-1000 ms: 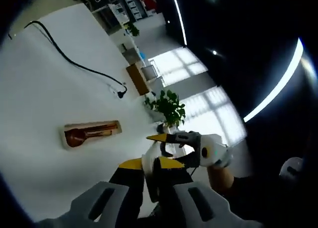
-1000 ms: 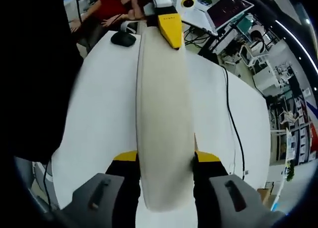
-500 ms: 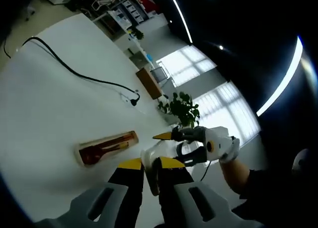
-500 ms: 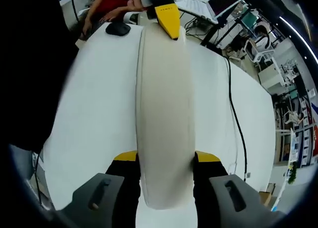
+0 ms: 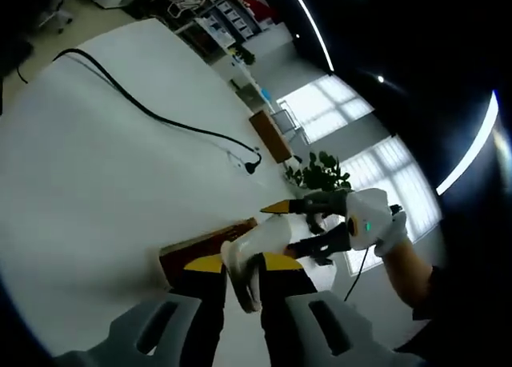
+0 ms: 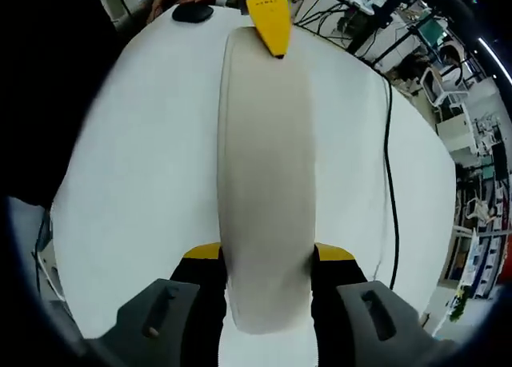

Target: Arrange the utensils inside the cutlery case until each visible utensil rests in its matching compartment.

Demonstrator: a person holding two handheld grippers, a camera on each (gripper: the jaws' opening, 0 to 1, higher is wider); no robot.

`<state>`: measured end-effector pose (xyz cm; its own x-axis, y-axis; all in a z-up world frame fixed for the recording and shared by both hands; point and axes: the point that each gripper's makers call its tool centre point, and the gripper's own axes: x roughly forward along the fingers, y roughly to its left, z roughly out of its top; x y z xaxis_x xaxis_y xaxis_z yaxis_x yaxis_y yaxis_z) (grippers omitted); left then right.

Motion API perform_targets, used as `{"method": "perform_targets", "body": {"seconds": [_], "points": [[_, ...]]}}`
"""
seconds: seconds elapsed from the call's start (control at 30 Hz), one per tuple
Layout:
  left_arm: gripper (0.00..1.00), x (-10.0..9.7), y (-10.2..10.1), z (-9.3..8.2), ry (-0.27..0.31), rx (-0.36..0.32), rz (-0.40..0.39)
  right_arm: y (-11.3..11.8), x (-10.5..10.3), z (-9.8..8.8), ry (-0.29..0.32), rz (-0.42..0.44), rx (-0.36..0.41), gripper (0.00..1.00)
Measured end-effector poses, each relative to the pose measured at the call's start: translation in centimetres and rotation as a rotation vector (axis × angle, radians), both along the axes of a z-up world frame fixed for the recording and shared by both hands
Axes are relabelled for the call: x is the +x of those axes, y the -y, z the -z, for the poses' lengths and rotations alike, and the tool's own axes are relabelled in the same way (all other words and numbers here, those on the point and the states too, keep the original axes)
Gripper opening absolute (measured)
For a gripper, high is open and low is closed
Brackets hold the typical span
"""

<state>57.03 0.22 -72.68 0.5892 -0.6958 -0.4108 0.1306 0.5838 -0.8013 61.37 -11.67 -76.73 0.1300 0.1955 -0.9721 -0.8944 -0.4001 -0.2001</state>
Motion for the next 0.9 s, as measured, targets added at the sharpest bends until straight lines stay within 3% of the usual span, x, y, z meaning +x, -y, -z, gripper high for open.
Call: {"method": "perform_targets", "body": {"seconds": [0.2, 0.33, 0.4, 0.43, 0.53, 0.7, 0.77, 0.9], "points": [[0.18, 0.9, -0.9, 2.0, -0.027, 0.038, -0.028, -0.3, 0.3, 1.5, -0.026, 0.018, -0.015, 0.39], [0.22, 1.2, -1.1, 3.1, -0.039, 0.101, -0.04, -0.4, 0.1, 2.3, -0.06, 0.037, -0.031, 0.39], [0.25, 0.9, -1.2, 3.8, 0.015, 0.191, 0.004, -0.4, 0.0, 2.8, -0.075, 0.037, -0.043, 0.39], [0.27, 0.7, -1.2, 4.2, 0.007, 0.209, 0.002, -0.5, 0.0, 2.9, -0.079, 0.033, -0.046, 0.39], [0.28, 0.7, -1.1, 4.8, -0.025, 0.181, 0.007, -0.4, 0.5, 3.3, -0.065, 0.002, -0.049, 0.39], [0.28, 1.1, -0.9, 4.8, -0.019, 0.194, 0.013, -0.2, 0.7, 3.6, -0.071, 0.005, -0.061, 0.4], [0.29, 1.3, -0.9, 4.8, 0.037, 0.234, 0.033, -0.1, 0.8, 3.8, -0.069, 0.009, -0.068, 0.4], [0.3, 0.8, -0.6, 4.8, 0.05, 0.264, 0.071, 0.1, 0.9, 3.9, -0.054, -0.01, -0.087, 0.4]]}}
